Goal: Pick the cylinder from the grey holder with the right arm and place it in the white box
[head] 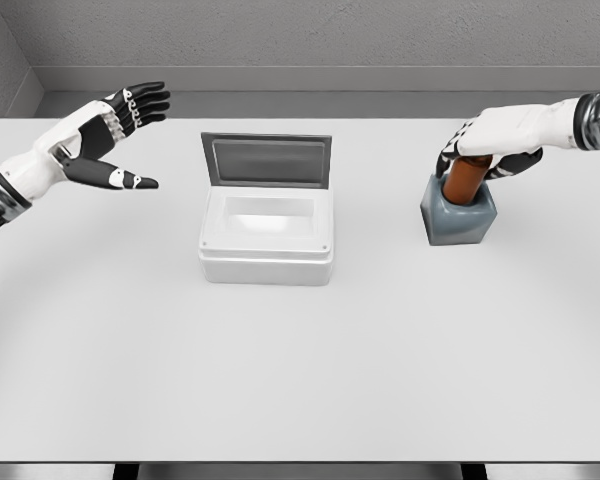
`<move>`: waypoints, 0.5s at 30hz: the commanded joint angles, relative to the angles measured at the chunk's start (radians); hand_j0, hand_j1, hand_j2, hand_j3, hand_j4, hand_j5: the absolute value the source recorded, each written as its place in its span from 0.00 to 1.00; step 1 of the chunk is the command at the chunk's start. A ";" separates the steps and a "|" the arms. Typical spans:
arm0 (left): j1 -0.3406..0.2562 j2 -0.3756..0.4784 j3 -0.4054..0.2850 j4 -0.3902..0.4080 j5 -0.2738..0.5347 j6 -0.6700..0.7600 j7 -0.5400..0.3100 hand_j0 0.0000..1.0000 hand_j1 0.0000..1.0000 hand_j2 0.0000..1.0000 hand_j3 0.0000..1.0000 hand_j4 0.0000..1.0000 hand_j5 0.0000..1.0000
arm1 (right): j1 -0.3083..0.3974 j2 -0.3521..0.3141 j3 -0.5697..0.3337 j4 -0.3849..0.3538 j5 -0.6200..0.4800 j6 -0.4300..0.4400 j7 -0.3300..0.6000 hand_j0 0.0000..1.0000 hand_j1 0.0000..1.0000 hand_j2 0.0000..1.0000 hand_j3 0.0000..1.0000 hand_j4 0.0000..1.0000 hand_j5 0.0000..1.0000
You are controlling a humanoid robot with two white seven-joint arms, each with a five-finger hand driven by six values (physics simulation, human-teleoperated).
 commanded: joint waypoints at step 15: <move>-0.002 -0.001 0.001 0.001 0.005 0.001 0.000 1.00 1.00 1.00 1.00 1.00 1.00 | -0.005 -0.009 -0.010 0.000 -0.006 0.002 0.000 0.56 0.56 0.56 0.56 0.56 0.56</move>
